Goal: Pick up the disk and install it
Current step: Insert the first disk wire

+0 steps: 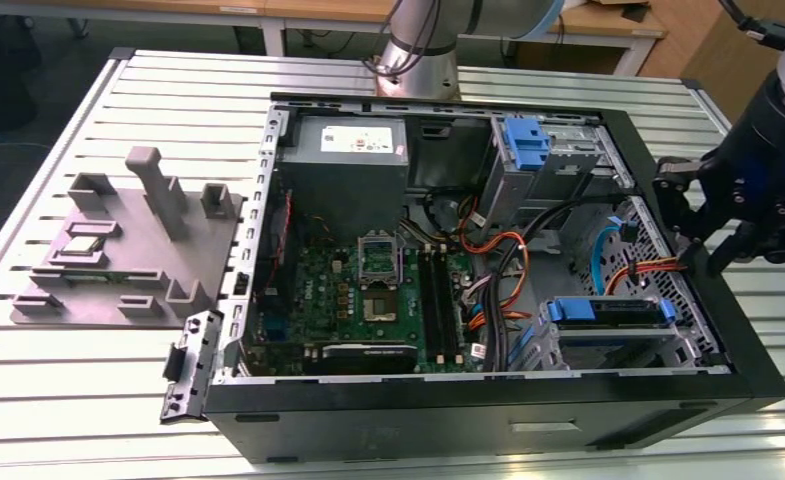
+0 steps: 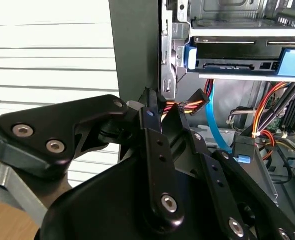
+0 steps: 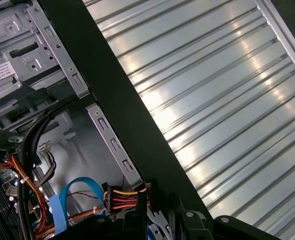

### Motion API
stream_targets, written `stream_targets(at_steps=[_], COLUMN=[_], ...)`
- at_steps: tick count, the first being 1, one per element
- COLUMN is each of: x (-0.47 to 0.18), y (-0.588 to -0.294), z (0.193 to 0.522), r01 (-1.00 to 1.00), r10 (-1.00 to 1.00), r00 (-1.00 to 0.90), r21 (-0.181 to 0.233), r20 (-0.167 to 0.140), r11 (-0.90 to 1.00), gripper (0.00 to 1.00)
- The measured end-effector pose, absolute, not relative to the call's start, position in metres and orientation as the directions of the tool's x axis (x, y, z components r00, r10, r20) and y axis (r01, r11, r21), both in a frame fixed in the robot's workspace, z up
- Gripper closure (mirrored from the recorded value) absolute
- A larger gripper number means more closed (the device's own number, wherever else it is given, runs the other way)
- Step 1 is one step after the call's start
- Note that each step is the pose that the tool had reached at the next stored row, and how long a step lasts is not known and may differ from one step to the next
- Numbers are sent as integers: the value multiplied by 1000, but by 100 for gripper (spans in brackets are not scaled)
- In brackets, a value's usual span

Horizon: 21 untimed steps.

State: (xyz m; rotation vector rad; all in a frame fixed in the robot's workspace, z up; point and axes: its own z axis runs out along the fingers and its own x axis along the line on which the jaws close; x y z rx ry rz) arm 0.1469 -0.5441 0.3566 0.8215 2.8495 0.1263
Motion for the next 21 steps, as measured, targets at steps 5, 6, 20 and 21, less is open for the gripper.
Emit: stream_targets(at_steps=[5, 6, 20, 21], x=[144, 143, 143, 143], y=[-544, -544, -537, -537], z=[356, 356, 351, 351], r01=[505, 504, 475, 474], r10=[518, 517, 489, 487], r00=[-842, -843, -856, -856], r21=[119, 119, 116, 114], r20=[-149, -149, -169, -171], r11=[855, 855, 872, 873], gripper=[69, 69, 69, 69])
